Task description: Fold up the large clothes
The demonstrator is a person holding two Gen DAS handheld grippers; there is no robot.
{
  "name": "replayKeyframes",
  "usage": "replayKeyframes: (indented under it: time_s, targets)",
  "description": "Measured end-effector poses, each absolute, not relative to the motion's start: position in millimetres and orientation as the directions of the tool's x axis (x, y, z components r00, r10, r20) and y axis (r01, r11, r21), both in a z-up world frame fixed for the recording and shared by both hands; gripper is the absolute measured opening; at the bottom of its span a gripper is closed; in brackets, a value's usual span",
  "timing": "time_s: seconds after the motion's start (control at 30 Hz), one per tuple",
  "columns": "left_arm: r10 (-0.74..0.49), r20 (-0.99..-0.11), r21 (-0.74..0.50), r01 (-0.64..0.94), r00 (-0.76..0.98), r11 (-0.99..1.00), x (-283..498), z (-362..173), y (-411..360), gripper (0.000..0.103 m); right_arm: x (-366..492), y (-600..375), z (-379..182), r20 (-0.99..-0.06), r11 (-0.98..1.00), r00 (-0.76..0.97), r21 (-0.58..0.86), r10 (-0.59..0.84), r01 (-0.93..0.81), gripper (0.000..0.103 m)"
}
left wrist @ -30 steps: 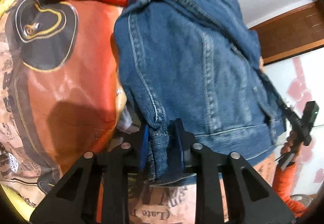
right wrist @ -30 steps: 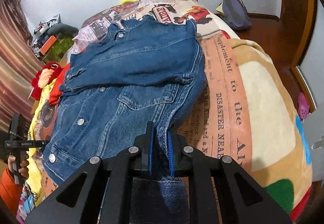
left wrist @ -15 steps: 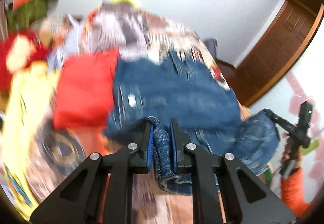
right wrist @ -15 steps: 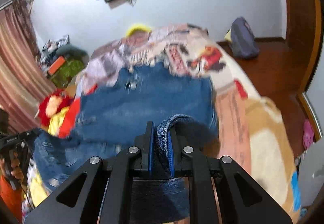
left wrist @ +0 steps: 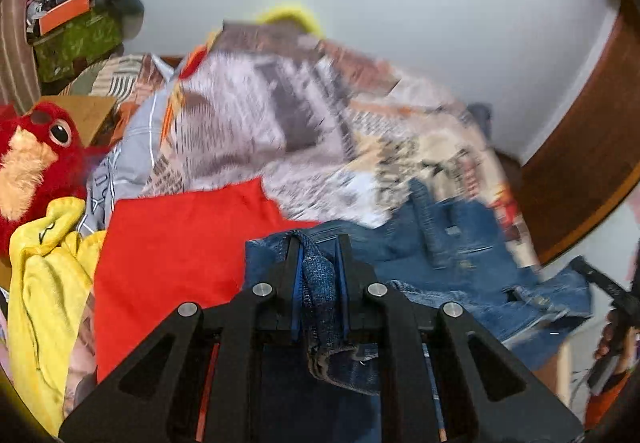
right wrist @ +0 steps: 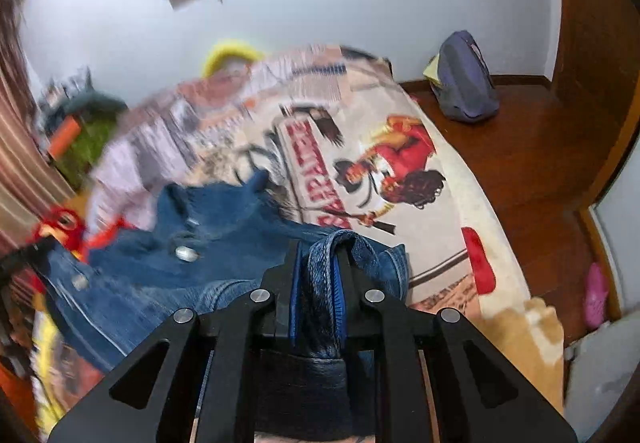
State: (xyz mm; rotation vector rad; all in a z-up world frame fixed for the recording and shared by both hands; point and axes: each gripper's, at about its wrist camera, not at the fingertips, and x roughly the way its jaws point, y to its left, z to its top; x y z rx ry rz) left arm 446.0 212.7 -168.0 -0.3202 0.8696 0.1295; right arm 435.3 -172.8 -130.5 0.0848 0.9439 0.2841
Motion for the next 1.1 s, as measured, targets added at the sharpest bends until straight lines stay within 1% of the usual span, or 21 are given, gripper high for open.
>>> replayKeyframes:
  time_s: [0.13,0.2,0.23,0.3,0.4,0.5,0.57,0.67,0.73,0.8,0.93,1.0,1.1]
  targets:
    - [0.017,-0.823,-0.168,-0.272,0.568,0.947,468.9,-216.5,218.5,0.017,451.4,-166.6,-170.1,-0.84,0.971,0.503,0.11,0.204,-0.21,0.014]
    - [0.009,-0.844,-0.169,-0.282,0.536,0.944,472.4,-238.7,222.0,0.019,455.4,-168.9,-188.4,-0.857,0.971,0.474,0.11,0.201,-0.213,0.015]
    - [0.006,-0.851,-0.17,-0.285,0.525,0.943,471.1,-244.7,221.9,0.021,456.8,-170.4,-195.5,-0.867,0.97,0.453,0.12,0.207,-0.213,0.019]
    - [0.006,-0.858,-0.158,-0.275,0.514,0.948,470.2,-252.0,219.8,0.021,455.5,-174.6,-207.6,-0.883,0.969,0.417,0.139,0.215,-0.207,0.02]
    - [0.048,-0.866,-0.076,-0.226,0.498,0.971,464.6,-244.6,208.5,0.022,446.9,-176.8,-200.1,-0.879,0.969,0.428,0.129,0.211,-0.212,0.022]
    - [0.091,-0.866,0.006,-0.173,0.491,0.985,454.7,-225.0,196.3,0.03,435.4,-176.3,-180.4,-0.873,0.974,0.458,0.071,0.165,-0.215,0.029]
    - [0.056,-0.854,-0.018,-0.138,0.517,0.99,443.4,-207.7,190.0,0.031,425.2,-176.4,-166.3,-0.86,0.976,0.487,0.049,0.15,-0.214,0.031]
    - [-0.025,-0.829,-0.082,-0.078,0.559,0.994,423.2,-183.5,176.6,0.037,400.7,-176.4,-141.5,-0.836,0.967,0.514,0.071,0.193,-0.246,0.031]
    - [-0.048,-0.815,-0.078,-0.026,0.578,0.997,408.6,-171.9,161.4,0.043,386.8,-174.5,-131.4,-0.82,0.957,0.522,0.101,0.236,-0.273,0.031]
    - [-0.053,-0.808,-0.052,0.019,0.587,0.998,397.4,-166.6,144.9,0.044,370.0,-169.0,-122.3,-0.81,0.944,0.521,0.117,0.271,-0.309,0.032]
    - [-0.083,-0.828,-0.035,0.096,0.554,0.995,376.9,-177.0,116.3,0.051,337.3,-149.9,-117.0,-0.797,0.916,0.516,0.112,0.314,-0.384,0.044]
    - [-0.099,-0.85,-0.042,0.121,0.518,0.992,371.1,-192.5,106.1,0.052,325.3,-141.1,-122.1,-0.798,0.905,0.508,0.105,0.324,-0.412,0.045]
    - [-0.089,-0.876,-0.037,0.118,0.473,0.992,371.4,-214.9,99.1,0.052,318.3,-130.5,-135.9,-0.813,0.891,0.469,0.129,0.346,-0.435,0.045]
